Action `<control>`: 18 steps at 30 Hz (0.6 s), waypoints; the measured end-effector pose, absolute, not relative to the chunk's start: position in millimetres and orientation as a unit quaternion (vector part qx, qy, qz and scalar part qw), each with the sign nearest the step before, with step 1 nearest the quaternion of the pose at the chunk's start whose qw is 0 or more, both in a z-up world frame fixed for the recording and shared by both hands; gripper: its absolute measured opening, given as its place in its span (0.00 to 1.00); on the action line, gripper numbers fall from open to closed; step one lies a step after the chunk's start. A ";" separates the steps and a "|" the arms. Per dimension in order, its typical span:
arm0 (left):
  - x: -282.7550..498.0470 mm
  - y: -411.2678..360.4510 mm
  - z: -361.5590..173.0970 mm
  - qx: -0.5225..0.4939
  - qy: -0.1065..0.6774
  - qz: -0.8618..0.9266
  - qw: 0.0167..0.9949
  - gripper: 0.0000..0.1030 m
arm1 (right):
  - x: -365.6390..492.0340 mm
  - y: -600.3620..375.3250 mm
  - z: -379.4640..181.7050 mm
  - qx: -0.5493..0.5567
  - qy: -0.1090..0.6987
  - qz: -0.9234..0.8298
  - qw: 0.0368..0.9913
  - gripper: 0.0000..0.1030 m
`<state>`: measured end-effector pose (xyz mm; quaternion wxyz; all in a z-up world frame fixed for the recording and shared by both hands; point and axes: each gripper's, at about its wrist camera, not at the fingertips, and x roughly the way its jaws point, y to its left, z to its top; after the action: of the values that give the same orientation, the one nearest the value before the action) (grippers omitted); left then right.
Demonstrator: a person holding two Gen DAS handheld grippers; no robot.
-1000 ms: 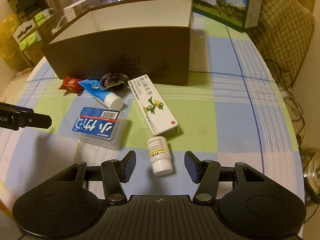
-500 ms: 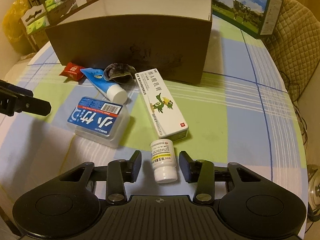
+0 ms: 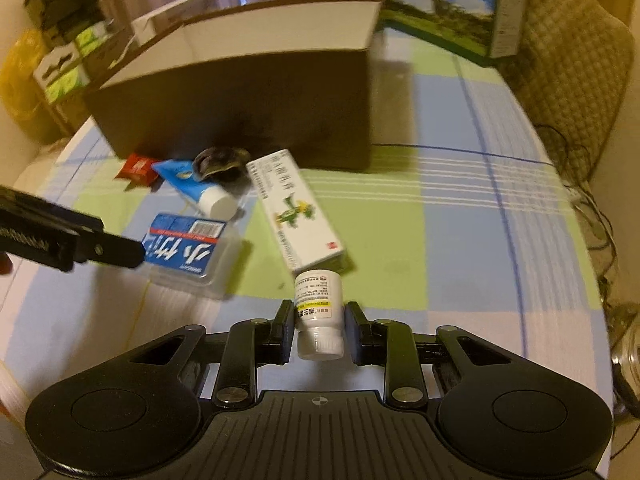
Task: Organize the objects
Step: 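Grasp the white pill bottle with the right tool while the left grasps the blue floss box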
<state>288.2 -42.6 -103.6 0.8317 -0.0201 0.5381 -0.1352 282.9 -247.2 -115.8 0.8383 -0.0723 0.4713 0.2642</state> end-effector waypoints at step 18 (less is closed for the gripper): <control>321.2 -78.5 -138.3 -0.016 0.563 -0.105 0.820 0.85 | 283.2 -309.8 -108.0 -0.021 0.475 0.188 0.860 0.23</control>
<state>321.2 -78.5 -138.3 0.8195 -0.0156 0.5631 -0.1051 283.2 -309.8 -108.0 0.8596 -0.0207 0.4747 0.1879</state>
